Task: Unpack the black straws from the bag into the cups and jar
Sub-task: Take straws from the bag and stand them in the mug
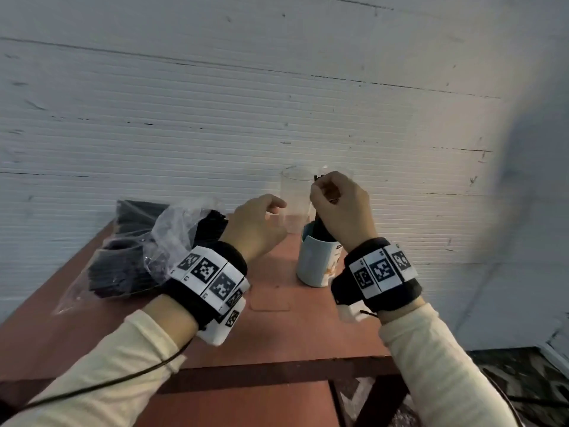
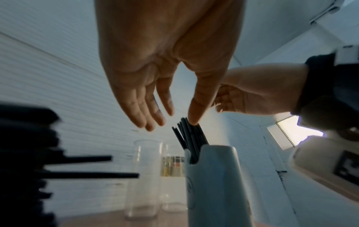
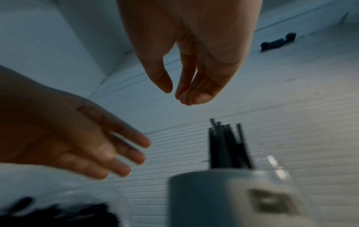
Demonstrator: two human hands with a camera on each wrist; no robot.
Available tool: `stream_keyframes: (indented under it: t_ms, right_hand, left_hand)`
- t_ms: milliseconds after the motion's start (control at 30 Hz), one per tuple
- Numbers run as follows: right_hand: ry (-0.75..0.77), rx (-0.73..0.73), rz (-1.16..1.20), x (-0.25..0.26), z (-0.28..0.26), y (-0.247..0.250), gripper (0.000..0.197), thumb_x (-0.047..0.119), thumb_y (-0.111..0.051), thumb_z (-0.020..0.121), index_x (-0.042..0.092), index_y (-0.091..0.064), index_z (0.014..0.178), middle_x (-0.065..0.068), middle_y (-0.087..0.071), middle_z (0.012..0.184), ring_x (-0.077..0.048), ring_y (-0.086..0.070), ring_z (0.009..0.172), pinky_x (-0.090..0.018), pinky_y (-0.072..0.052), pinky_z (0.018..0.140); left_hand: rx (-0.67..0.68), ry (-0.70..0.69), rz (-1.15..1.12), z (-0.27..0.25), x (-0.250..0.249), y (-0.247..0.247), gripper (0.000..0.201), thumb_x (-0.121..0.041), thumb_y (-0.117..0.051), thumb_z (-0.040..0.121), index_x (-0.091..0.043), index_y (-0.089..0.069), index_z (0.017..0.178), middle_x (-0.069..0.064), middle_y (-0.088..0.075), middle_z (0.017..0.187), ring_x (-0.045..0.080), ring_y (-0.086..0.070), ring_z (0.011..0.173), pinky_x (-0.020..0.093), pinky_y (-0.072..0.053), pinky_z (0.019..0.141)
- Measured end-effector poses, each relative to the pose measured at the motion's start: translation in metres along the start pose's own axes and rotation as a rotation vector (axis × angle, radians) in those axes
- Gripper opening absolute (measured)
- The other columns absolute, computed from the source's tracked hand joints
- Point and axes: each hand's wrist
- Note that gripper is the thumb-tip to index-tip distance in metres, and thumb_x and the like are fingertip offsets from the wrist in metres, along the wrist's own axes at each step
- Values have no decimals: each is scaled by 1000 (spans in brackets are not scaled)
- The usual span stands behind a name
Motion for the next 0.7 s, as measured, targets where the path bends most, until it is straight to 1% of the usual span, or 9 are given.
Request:
stream_keyframes:
  t_ms: [67,100,200,267,400,467,533,600,700]
  right_hand:
    - [-49,144,48,10,-8,-18,9,16,-61,87,12,-68,91,4,-66,83,-4,-57,74,-3,-39,63]
    - [-91,242,48,13,-11,-28,13,19,-60,89,14,-69,98,5,-66,89,-4,-58,78,-3,-39,65]
    - [-196,541,12,18,-16,-57,35,28,-57,93,14,-61,125,0,-64,116,-11,-59,106,-15,-41,84]
    - [-231,661,-15,23,-17,-73,43,32,-54,95,12,-53,134,-4,-58,130,-16,-54,119,-23,-40,97]
    - [-290,772,-113,33,-11,-95,49,37,-46,99,7,-46,137,-8,-52,138,-21,-48,124,-24,-34,93]
    - [-321,821,-234,32,-8,-105,53,43,-42,99,8,-45,139,-10,-49,141,-25,-47,127,-27,-35,96]
    - [-334,860,-308,27,-6,-114,49,47,-38,99,9,-53,127,-12,-56,126,-26,-57,108,-28,-41,87]
    - [-385,848,-224,24,-7,-121,36,41,-42,98,7,-56,103,-11,-57,95,-24,-57,79,-29,-44,71]
    - [-347,742,-76,24,-10,-128,27,28,-49,95,9,-54,77,-11,-53,72,-24,-51,69,-35,-43,66]
  left_hand:
    - [-142,-58,-8,-9,8,20,32,-13,-67,77,-26,-62,105,-4,-62,109,13,-58,98,17,-44,76]
    - [-198,-89,24,-13,13,30,29,-12,-68,76,-27,-62,101,-4,-62,106,12,-58,94,16,-42,72]
    - [-296,-80,136,-21,35,57,26,-12,-68,78,-26,-63,98,1,-60,106,14,-57,93,22,-41,78]
    - [-313,-24,215,-26,51,73,28,-19,-71,77,-26,-62,103,6,-54,109,21,-54,100,28,-42,85]
    - [-100,253,444,-37,78,90,73,-64,-75,60,-41,-46,123,12,-42,127,32,-45,119,44,-44,97]
    - [11,335,487,-39,87,91,89,-67,-76,55,-44,-37,131,16,-34,139,38,-42,124,49,-43,101]
    - [54,333,441,-42,92,94,95,-61,-78,52,-45,-33,133,16,-36,142,36,-52,115,47,-47,97]
    - [89,286,424,-43,96,100,88,-40,-83,65,-36,-35,139,16,-44,138,27,-59,96,39,-51,91]
    - [82,238,406,-41,98,111,79,-13,-78,75,-27,-39,142,11,-53,132,16,-58,83,27,-47,76]
Point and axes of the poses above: each hand's wrist, its own z-axis towards the middle knuckle, its own y-axis out of the back of the hand, x = y × z
